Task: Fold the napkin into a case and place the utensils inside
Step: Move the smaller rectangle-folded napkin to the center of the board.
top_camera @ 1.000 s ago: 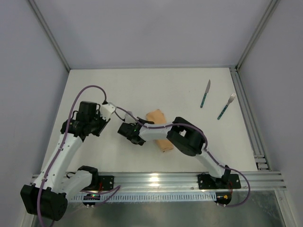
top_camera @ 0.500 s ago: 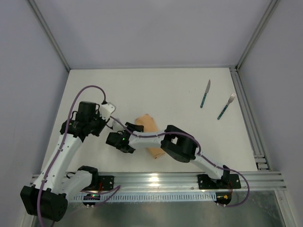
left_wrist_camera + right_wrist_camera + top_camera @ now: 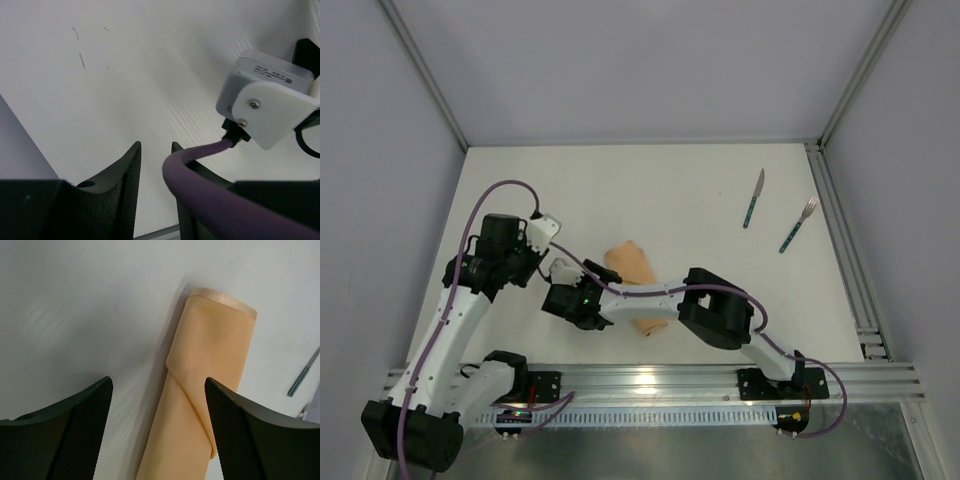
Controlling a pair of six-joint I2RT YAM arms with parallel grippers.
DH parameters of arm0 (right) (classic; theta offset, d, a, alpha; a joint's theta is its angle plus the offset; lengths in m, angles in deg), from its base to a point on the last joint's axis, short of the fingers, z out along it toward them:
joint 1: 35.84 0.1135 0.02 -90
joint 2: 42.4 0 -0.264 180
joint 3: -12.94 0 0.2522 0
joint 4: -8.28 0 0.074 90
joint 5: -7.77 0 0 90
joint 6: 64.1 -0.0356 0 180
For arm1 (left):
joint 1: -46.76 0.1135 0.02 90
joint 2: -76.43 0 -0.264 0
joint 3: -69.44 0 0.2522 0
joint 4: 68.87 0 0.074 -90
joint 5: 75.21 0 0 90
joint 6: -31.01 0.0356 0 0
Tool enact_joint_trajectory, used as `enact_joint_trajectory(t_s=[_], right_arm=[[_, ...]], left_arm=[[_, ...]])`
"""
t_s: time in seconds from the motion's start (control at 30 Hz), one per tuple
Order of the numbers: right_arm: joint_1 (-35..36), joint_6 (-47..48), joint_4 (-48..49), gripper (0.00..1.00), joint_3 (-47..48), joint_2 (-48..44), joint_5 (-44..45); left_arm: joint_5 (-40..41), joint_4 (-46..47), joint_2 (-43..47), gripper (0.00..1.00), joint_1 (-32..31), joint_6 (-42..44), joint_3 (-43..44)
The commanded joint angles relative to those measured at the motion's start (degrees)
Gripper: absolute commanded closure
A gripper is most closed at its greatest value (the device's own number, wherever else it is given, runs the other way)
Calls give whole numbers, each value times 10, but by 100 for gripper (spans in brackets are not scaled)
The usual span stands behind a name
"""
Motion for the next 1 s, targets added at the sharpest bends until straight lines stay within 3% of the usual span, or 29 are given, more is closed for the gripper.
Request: enact_joint_trajectory(t_s=[0.0, 0.07, 0.2, 0.23, 0.43, 0.57, 0.8, 0.97], right_arm=[[30, -38, 57, 22, -50, -118, -96], [30, -52, 67, 25, -109, -192, -123], [31, -97, 58, 50, -194, -296, -184], [31, -121, 55, 63, -224, -313, -196], [1, -220, 47, 89, -347, -406, -246], [-29, -251, 106, 96, -422, -418, -292], [-43, -275, 163, 96, -490, -388, -318], [-74, -275, 186, 96, -522, -375, -337]], left_arm=[[23, 29, -8, 67, 9, -13, 24], [20, 35, -13, 66, 10, -20, 29], [-6, 47, -40, 65, 10, -29, 48], [-27, 50, -47, 65, 10, -31, 51], [-57, 71, -146, 67, -3, -33, 97], [-67, 97, -222, 67, -45, -34, 126], [-136, 165, -307, 65, -77, -62, 165], [-140, 185, -365, 58, -121, -66, 188]])
